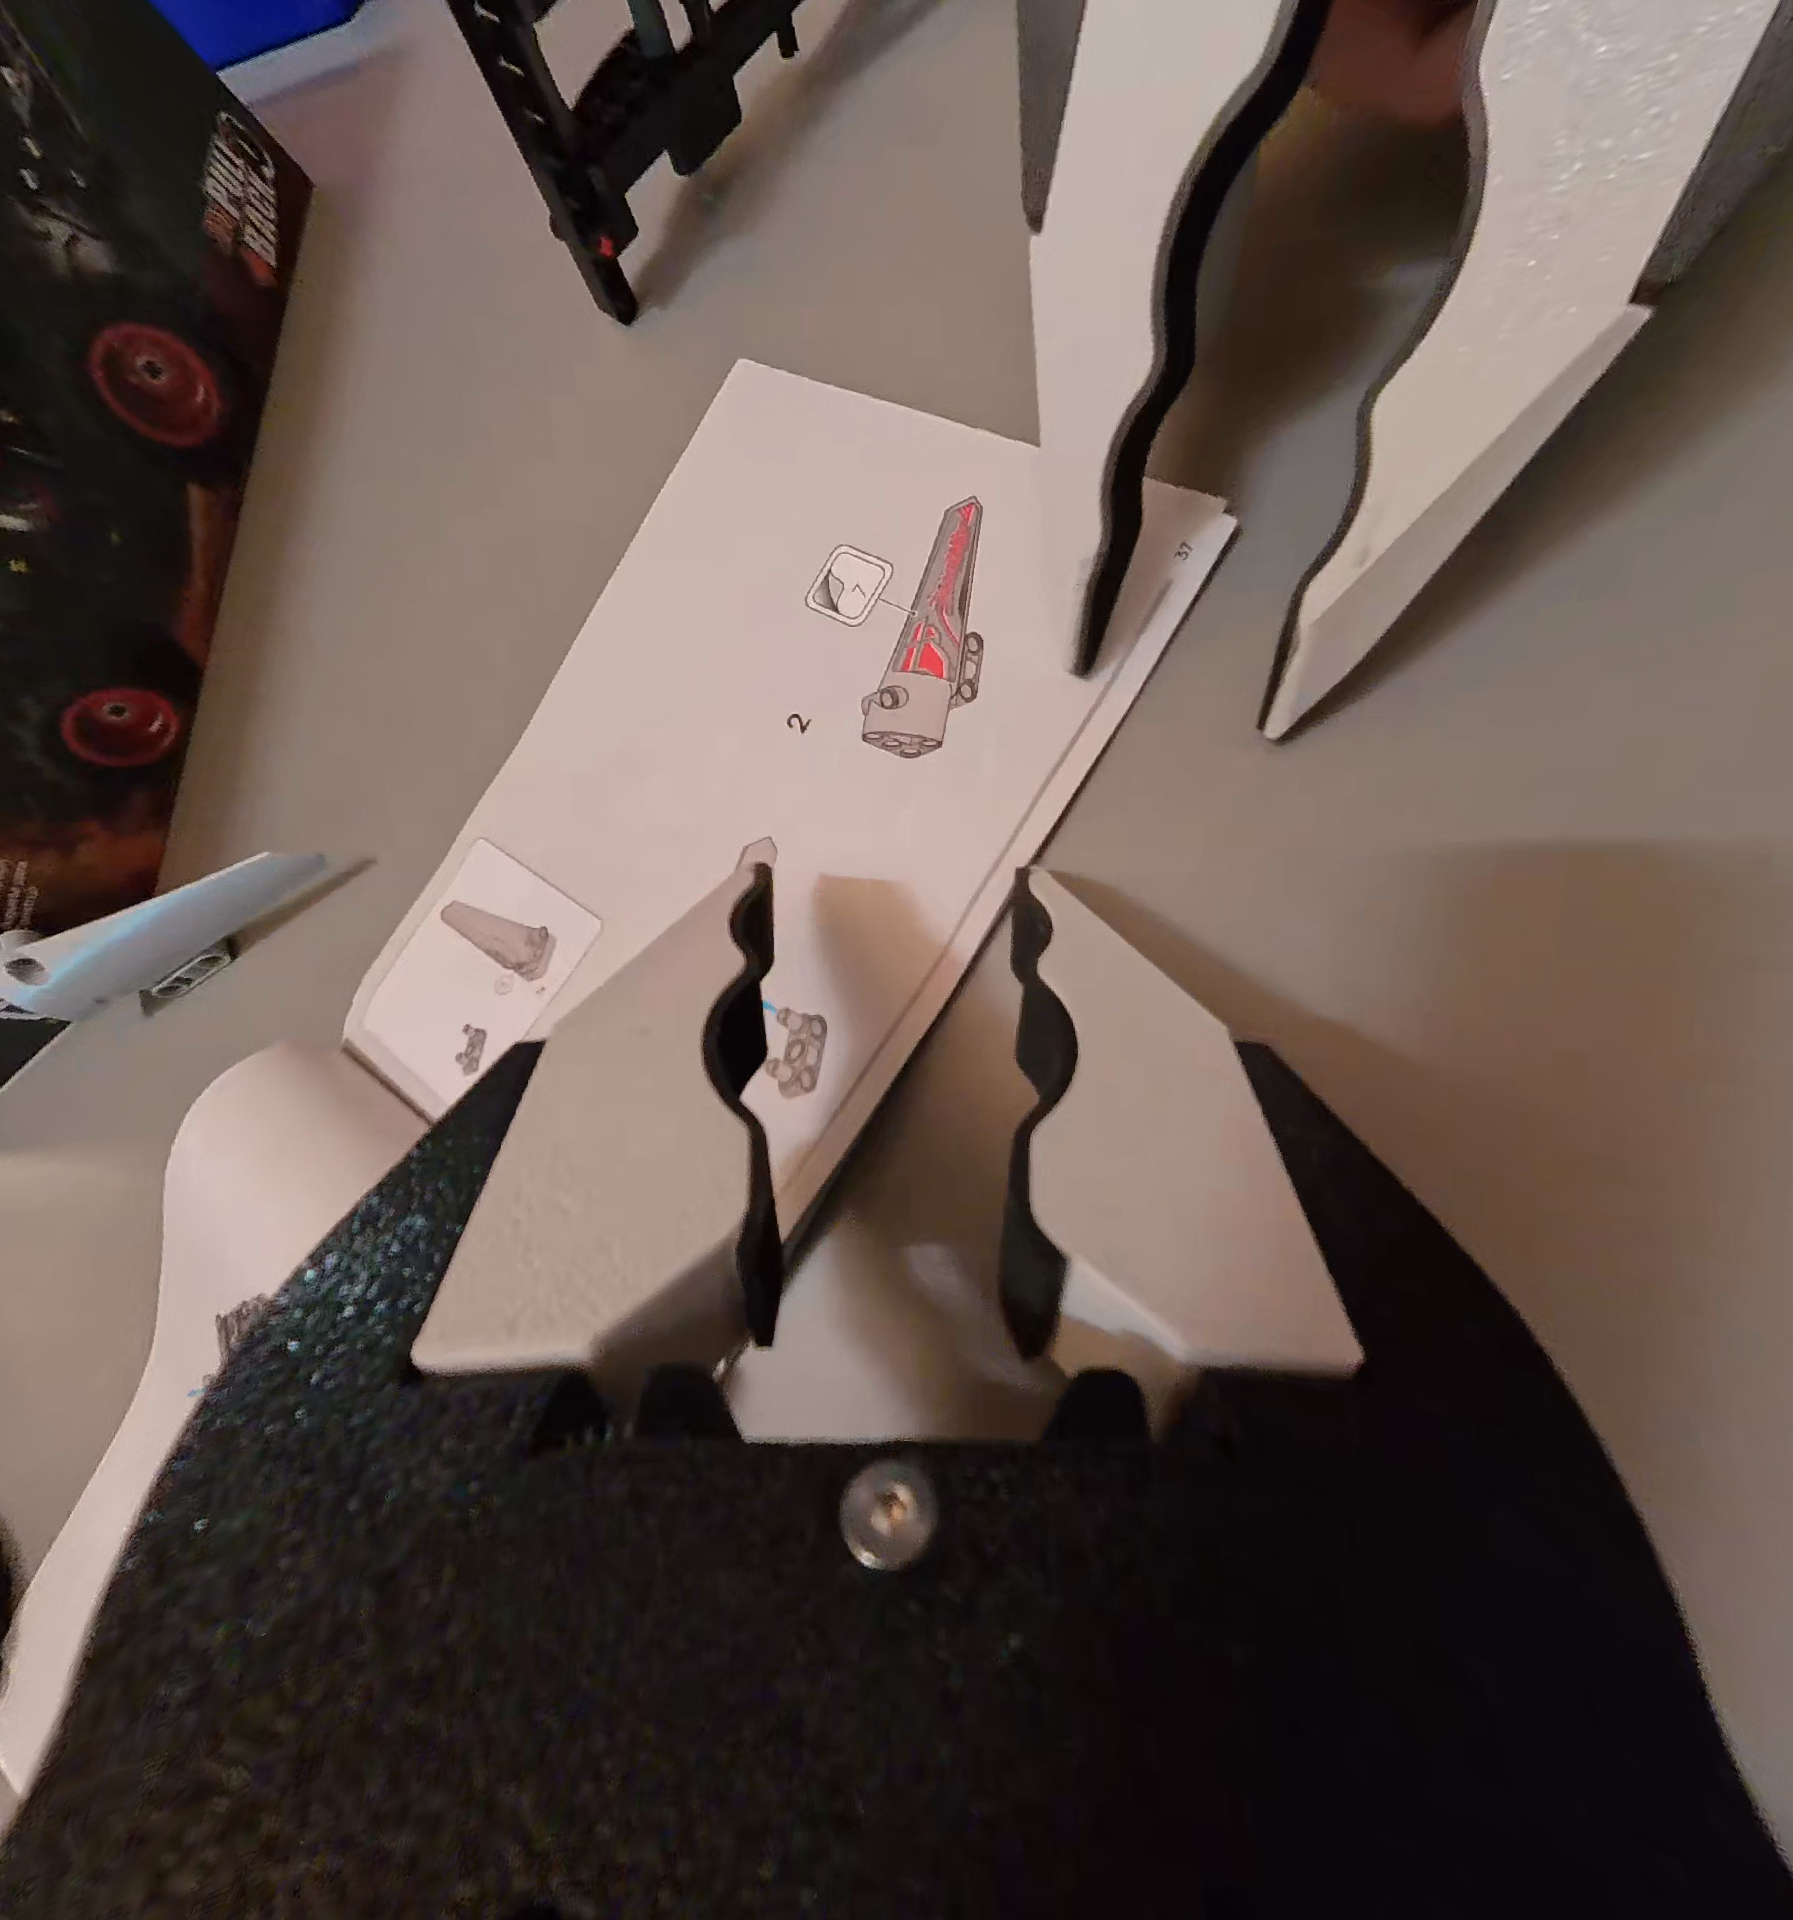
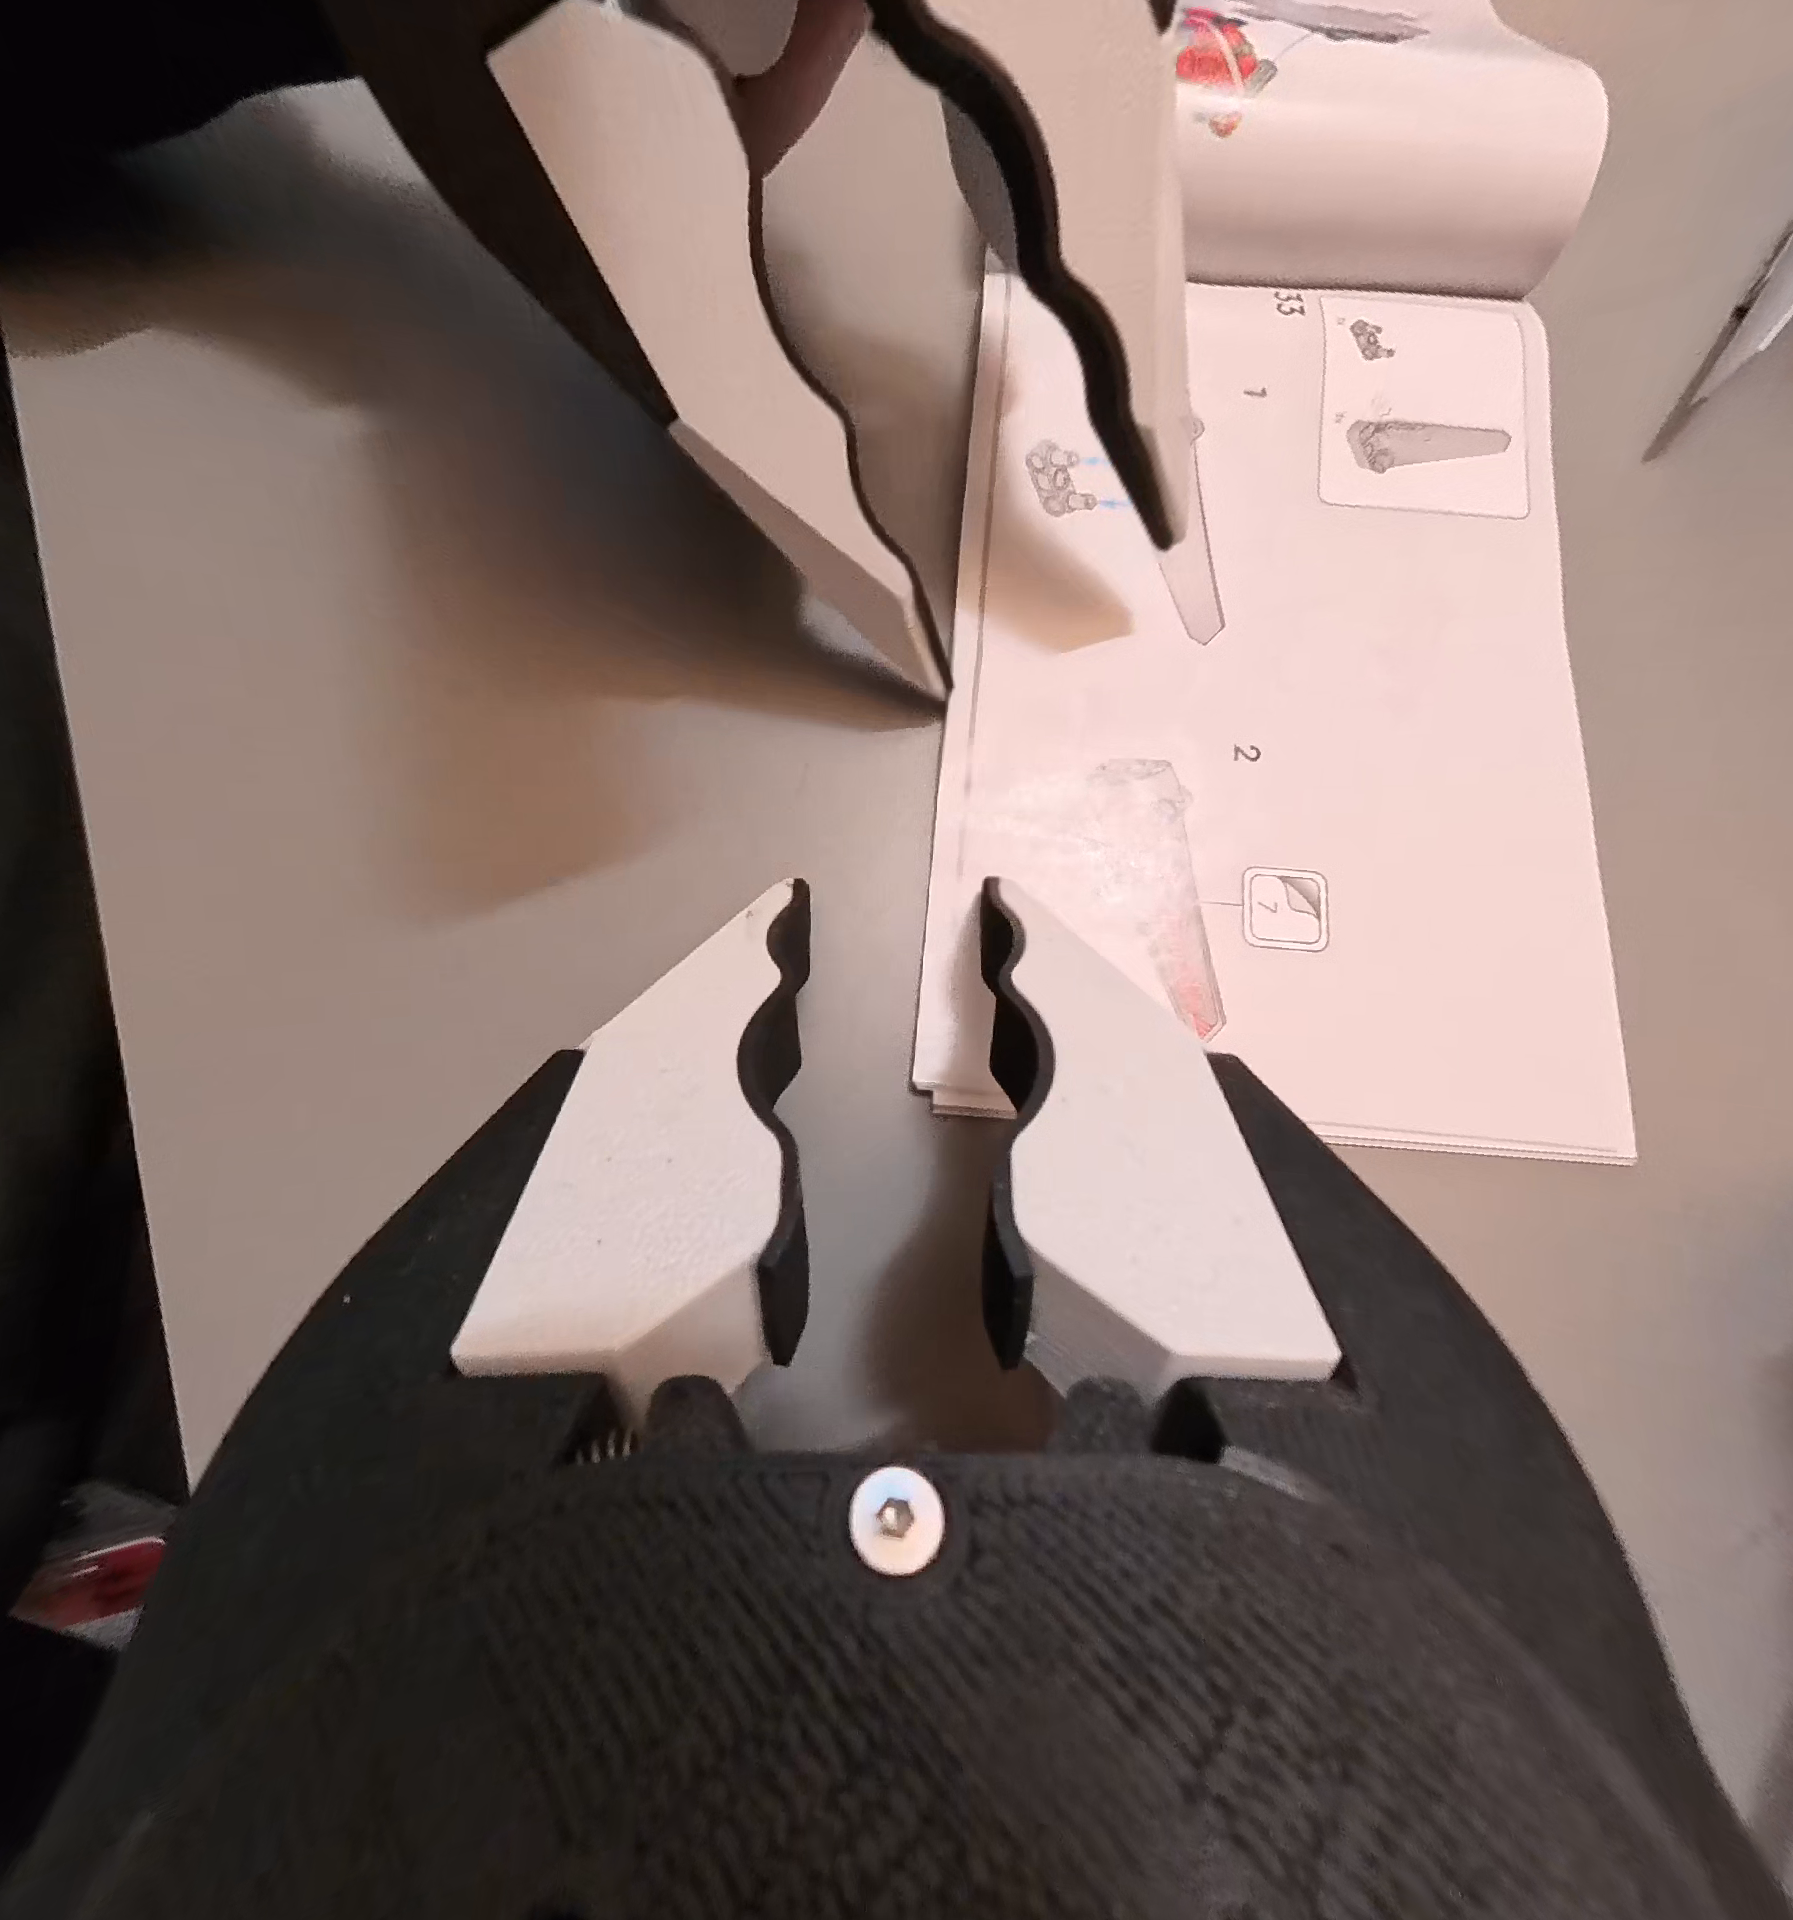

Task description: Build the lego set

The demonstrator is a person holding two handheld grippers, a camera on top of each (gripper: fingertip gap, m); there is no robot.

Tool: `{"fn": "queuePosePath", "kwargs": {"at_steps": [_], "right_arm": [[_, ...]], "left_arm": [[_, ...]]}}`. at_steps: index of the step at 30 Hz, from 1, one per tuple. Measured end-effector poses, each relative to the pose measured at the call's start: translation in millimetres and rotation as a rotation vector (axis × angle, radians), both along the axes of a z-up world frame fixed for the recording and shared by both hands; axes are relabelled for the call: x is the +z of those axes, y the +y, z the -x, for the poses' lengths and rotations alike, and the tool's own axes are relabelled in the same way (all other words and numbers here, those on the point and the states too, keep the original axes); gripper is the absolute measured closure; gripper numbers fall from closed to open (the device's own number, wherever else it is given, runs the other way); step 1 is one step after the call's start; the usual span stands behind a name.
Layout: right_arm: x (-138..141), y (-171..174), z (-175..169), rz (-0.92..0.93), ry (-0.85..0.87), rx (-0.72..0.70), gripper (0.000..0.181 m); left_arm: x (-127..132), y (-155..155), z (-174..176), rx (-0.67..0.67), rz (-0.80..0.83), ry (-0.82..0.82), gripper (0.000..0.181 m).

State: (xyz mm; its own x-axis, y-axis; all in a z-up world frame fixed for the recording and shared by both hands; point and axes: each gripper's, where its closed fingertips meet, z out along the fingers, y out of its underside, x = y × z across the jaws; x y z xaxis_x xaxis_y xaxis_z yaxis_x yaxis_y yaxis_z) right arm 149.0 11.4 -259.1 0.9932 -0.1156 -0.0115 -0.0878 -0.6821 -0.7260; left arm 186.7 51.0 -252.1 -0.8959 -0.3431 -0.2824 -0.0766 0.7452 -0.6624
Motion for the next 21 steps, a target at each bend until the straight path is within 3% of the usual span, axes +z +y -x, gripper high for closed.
{"fn": "queuePosePath", "kwargs": {"at_steps": [1, 12, 16, 21], "right_arm": [[0, 0, 0, -0.004, -0.001, 0.003, 0.151], [0, -1, 3, -0.012, 0.003, 0.021, 0.149], [0, -1, 3, -0.011, 0.001, 0.020, 0.150], [0, -2, 2, -0.008, -0.003, 0.017, 0.151]], "left_arm": [[2, 0, 0, 0.004, 0.017, 0.003, 0.139], [7, -1, -1, 0.023, 0.080, 0.071, 0.130], [8, 4, -13, 0.079, 0.062, 0.025, 0.133], [3, -13, 10, -0.071, 0.093, 0.099, 0.131]]}}
